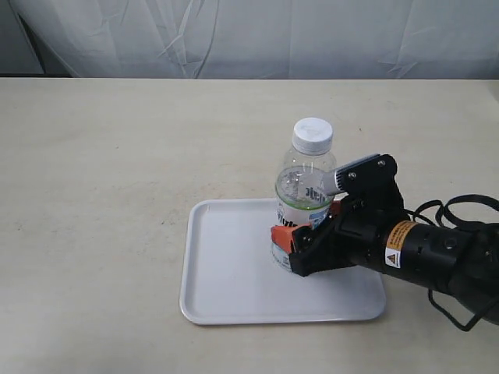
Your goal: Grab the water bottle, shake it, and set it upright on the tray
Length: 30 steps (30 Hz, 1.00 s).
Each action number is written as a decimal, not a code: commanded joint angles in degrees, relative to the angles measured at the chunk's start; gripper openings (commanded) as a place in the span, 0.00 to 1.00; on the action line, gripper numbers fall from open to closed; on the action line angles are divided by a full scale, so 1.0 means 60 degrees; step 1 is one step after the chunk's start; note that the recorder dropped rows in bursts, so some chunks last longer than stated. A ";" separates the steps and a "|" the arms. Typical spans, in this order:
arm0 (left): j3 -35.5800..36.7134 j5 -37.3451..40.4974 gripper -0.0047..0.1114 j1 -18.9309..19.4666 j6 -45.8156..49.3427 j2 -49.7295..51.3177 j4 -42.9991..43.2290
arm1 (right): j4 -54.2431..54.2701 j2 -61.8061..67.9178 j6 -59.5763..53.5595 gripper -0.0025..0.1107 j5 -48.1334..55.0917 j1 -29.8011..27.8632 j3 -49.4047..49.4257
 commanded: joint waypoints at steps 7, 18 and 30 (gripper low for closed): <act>0.0036 -0.0097 0.04 -0.0003 -0.0026 -0.0043 -0.0023 | -0.0152 -0.0091 0.0878 0.73 0.0879 -0.0019 0.0280; 0.0036 -0.0097 0.04 -0.0003 -0.0026 -0.0043 -0.0023 | -0.0243 -0.1813 0.1557 0.46 0.1367 -0.0019 0.1365; 0.0036 -0.0097 0.04 -0.0003 -0.0026 -0.0043 -0.0023 | -0.1954 -0.5289 0.4593 0.02 0.2767 -0.0019 0.2529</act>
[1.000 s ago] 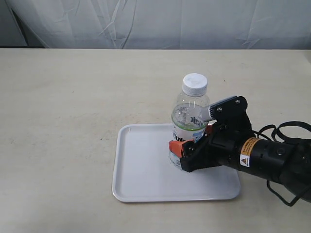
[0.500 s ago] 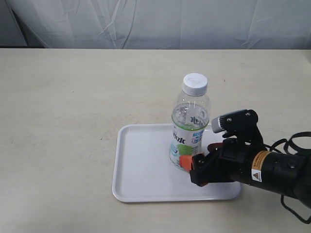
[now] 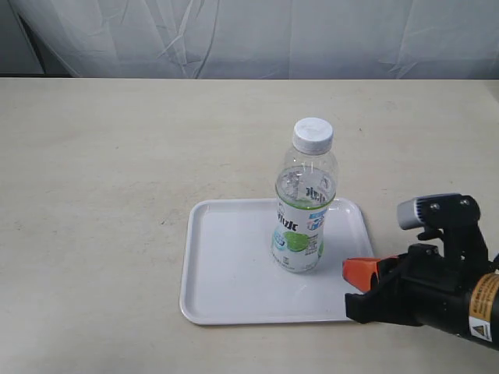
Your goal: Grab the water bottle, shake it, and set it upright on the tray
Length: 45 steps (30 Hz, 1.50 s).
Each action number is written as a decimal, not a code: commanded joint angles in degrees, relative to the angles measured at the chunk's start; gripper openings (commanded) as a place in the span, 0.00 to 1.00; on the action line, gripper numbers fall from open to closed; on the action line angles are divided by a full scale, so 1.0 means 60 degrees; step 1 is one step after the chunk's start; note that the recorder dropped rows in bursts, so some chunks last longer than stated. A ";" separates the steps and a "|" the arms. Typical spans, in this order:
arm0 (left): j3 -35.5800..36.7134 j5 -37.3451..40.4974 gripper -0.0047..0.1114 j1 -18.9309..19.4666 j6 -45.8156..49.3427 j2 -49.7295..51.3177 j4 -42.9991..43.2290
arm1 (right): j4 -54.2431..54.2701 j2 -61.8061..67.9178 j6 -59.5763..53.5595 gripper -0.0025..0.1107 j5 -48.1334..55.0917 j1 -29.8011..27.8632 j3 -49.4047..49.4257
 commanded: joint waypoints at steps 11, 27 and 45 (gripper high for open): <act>0.0036 -0.0097 0.04 -0.0003 -0.0044 -0.0043 -0.0023 | -0.0901 -0.5047 0.1386 0.02 0.0631 -0.0019 0.0639; 0.0036 -0.0097 0.04 -0.0003 -0.0040 -0.0043 -0.0023 | -0.0901 -0.6530 0.1386 0.02 0.0681 -0.0081 0.0639; 0.0036 -0.0097 0.04 -0.0003 -0.0040 -0.0043 -0.0023 | -0.0350 -1.1420 0.5813 0.02 0.5498 -0.5399 0.0639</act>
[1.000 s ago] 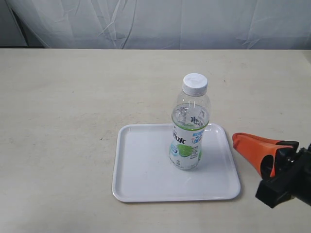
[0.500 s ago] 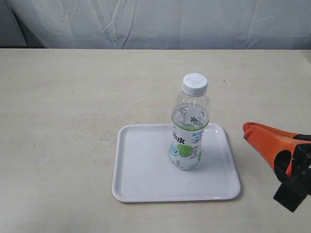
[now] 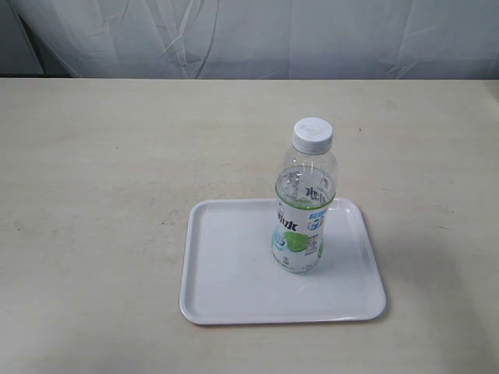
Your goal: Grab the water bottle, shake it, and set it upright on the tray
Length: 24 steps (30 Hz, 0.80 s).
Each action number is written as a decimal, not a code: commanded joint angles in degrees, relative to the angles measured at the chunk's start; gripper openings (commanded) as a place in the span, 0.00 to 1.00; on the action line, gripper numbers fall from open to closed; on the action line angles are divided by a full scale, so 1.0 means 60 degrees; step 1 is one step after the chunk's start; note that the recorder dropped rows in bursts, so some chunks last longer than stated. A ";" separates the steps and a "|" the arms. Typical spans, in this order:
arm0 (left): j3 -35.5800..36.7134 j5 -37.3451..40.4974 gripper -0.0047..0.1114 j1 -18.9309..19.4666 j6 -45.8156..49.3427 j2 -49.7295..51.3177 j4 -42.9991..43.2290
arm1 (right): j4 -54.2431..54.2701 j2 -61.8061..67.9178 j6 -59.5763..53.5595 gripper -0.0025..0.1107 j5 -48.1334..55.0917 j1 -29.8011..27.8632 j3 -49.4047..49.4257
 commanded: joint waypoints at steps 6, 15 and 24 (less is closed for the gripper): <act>0.0036 -0.0097 0.04 -0.0003 -0.0040 -0.0043 -0.0023 | 0.1329 -0.0306 -0.2174 0.02 -0.0464 -0.0077 0.0552; 0.0036 -0.0097 0.04 -0.0003 -0.0025 -0.0043 -0.0023 | 0.4742 -0.0620 -0.8738 0.02 -0.0237 -0.0077 0.0641; 0.0036 -0.0097 0.04 -0.0003 -0.0025 -0.0043 -0.0023 | 0.4677 -0.0620 -0.8963 0.02 0.0974 -0.0077 0.0641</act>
